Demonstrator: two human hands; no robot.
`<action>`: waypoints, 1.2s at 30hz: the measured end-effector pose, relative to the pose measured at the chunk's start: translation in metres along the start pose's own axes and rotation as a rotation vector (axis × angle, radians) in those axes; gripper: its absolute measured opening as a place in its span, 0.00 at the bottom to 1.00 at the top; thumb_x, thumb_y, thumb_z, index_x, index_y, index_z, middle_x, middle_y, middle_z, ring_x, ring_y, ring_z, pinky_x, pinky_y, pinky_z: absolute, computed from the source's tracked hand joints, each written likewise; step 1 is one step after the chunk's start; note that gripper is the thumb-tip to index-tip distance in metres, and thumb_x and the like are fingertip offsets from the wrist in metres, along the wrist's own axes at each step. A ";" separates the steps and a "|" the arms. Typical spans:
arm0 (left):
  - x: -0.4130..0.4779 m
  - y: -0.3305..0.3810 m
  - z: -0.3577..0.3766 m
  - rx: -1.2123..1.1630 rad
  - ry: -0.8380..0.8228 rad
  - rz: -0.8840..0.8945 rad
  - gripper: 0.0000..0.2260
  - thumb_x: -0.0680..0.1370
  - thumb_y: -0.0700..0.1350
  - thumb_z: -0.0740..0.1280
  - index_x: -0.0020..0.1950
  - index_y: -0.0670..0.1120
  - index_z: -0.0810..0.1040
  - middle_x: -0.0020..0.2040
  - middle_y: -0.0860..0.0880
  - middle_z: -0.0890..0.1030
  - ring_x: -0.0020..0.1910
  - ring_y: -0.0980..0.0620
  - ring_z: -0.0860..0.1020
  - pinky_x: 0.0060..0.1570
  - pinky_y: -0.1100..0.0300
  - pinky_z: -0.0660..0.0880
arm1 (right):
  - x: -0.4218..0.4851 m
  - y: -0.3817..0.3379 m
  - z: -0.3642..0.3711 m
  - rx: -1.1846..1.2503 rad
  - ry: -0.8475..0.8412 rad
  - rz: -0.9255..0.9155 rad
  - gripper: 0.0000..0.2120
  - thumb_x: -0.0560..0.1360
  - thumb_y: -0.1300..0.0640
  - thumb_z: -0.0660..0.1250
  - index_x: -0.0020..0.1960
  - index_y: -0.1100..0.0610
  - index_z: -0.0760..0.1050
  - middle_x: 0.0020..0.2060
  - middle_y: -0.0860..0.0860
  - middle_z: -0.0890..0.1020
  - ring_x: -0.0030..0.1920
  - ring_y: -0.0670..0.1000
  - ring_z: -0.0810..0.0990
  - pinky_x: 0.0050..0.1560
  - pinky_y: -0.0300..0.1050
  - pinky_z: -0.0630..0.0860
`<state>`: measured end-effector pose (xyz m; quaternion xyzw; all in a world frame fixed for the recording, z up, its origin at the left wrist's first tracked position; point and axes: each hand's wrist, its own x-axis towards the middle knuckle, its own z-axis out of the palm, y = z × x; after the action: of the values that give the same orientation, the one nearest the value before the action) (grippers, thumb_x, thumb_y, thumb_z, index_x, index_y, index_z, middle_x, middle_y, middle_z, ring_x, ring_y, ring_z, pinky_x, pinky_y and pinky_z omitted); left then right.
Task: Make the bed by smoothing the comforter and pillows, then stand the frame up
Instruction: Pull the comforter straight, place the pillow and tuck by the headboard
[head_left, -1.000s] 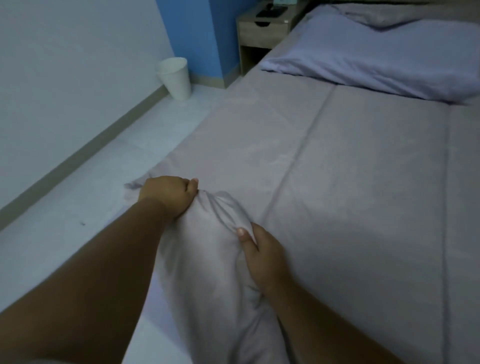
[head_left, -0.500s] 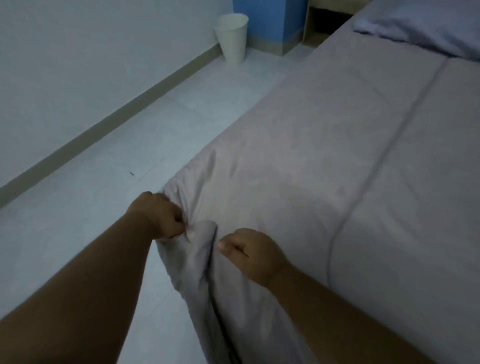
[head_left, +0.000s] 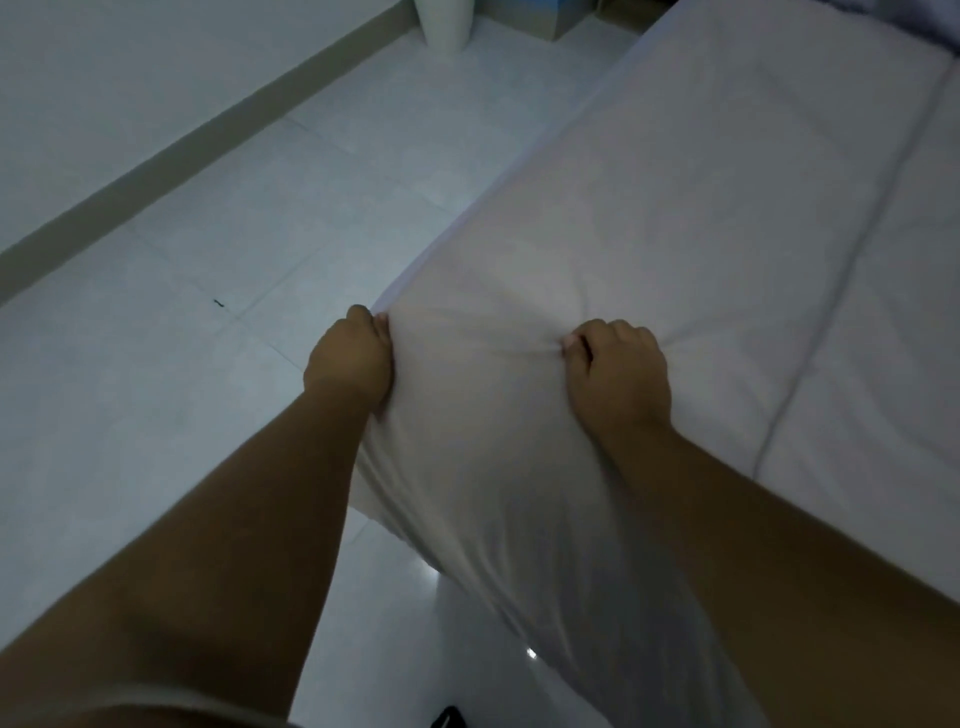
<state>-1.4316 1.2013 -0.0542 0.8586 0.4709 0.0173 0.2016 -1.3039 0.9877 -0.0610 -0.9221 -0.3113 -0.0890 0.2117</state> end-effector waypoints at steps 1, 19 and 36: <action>0.001 -0.003 -0.001 0.006 -0.013 0.029 0.21 0.82 0.53 0.48 0.57 0.37 0.70 0.54 0.35 0.77 0.53 0.35 0.76 0.51 0.47 0.71 | 0.001 -0.002 0.001 -0.016 0.001 0.009 0.12 0.75 0.53 0.59 0.43 0.60 0.76 0.38 0.61 0.80 0.40 0.63 0.75 0.39 0.51 0.71; 0.093 0.097 -0.005 -0.023 -0.227 0.154 0.29 0.83 0.55 0.44 0.61 0.35 0.76 0.62 0.34 0.76 0.63 0.37 0.73 0.64 0.52 0.66 | 0.093 0.034 0.005 -0.049 -0.074 0.162 0.12 0.77 0.52 0.58 0.46 0.59 0.76 0.43 0.60 0.79 0.46 0.62 0.74 0.47 0.52 0.70; 0.213 0.202 0.041 -0.024 -0.262 0.260 0.25 0.82 0.56 0.51 0.51 0.36 0.76 0.55 0.33 0.79 0.57 0.36 0.75 0.56 0.52 0.70 | 0.227 0.089 0.031 -0.082 -0.221 0.339 0.30 0.75 0.44 0.44 0.74 0.55 0.60 0.75 0.53 0.61 0.75 0.55 0.56 0.74 0.51 0.48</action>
<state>-1.1427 1.2657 -0.0524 0.9048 0.3252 -0.0632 0.2675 -1.0693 1.0600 -0.0517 -0.9733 -0.1693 0.0373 0.1506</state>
